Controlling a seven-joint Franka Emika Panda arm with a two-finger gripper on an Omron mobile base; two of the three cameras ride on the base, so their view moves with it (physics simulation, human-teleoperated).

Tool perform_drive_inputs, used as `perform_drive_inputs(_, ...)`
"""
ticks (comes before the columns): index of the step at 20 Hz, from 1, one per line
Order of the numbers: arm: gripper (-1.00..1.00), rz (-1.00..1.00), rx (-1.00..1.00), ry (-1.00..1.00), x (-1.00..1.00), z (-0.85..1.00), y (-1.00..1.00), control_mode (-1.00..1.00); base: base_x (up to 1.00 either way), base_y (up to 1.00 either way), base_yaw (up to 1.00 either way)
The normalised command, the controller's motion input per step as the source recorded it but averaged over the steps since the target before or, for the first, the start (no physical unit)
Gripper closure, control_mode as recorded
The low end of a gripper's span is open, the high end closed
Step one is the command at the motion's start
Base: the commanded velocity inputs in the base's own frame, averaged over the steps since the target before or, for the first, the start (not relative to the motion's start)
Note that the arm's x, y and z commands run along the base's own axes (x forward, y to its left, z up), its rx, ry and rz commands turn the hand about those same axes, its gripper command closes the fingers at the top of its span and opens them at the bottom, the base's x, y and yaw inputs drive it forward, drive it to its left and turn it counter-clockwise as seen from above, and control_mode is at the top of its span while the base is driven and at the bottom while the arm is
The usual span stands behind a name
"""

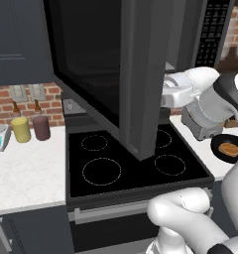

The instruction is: Open the microwave, place the bowl with waffle inside the microwave, then close the microwave door and turn it on.

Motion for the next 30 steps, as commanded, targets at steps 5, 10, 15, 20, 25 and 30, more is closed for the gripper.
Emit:
perform_drive_inputs(5, -1.00, 0.04, 0.00, 0.00, -0.26, 0.00, 0.46, -1.00, 0.00, 0.00, 0.00)
perform_drive_inputs(10, -1.00, -0.01, 0.00, 0.14, -0.02, 0.00, 0.11, -1.00, 0.00, 0.00, 0.00)
perform_drive_inputs(15, -1.00, -0.16, 0.00, 0.32, 0.04, 0.04, -0.35, -1.00, 0.00, 0.00, 0.00)
perform_drive_inputs(20, -1.00, -0.43, 0.00, 0.45, 0.02, -0.01, -1.00, -1.00, 0.00, 0.00, 0.00)
perform_drive_inputs(25, -1.00, -0.53, -0.13, 0.29, 0.22, -0.26, -1.00, -1.00, 0.00, 0.00, 0.00)
perform_drive_inputs(30, -1.00, -0.36, -0.39, 0.01, 0.46, -0.57, -1.00, -1.00, 0.00, 0.00, 0.00)
